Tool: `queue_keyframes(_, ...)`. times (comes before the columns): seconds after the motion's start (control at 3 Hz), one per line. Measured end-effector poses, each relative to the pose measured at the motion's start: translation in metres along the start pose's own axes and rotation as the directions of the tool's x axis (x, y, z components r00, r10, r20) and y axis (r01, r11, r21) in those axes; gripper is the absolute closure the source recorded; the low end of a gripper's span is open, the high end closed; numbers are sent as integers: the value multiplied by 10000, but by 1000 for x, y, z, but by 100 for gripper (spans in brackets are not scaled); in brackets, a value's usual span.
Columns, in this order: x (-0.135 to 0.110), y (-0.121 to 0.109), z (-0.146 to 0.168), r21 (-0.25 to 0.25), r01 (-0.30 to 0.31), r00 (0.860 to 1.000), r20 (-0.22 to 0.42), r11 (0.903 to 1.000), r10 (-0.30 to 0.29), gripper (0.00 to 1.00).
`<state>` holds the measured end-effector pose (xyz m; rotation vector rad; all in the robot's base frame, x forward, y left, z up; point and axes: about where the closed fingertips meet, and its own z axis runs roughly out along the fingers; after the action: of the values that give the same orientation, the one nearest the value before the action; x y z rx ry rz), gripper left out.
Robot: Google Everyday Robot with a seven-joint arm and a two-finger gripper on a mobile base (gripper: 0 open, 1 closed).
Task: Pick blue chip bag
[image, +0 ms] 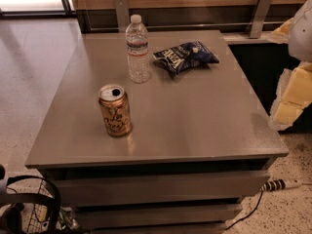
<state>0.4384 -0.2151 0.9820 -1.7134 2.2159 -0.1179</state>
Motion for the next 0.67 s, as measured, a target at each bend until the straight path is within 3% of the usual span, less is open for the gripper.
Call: queue_keyframes(0.67,-3,-12,6,173,128,9998,136,9998,-130,0)
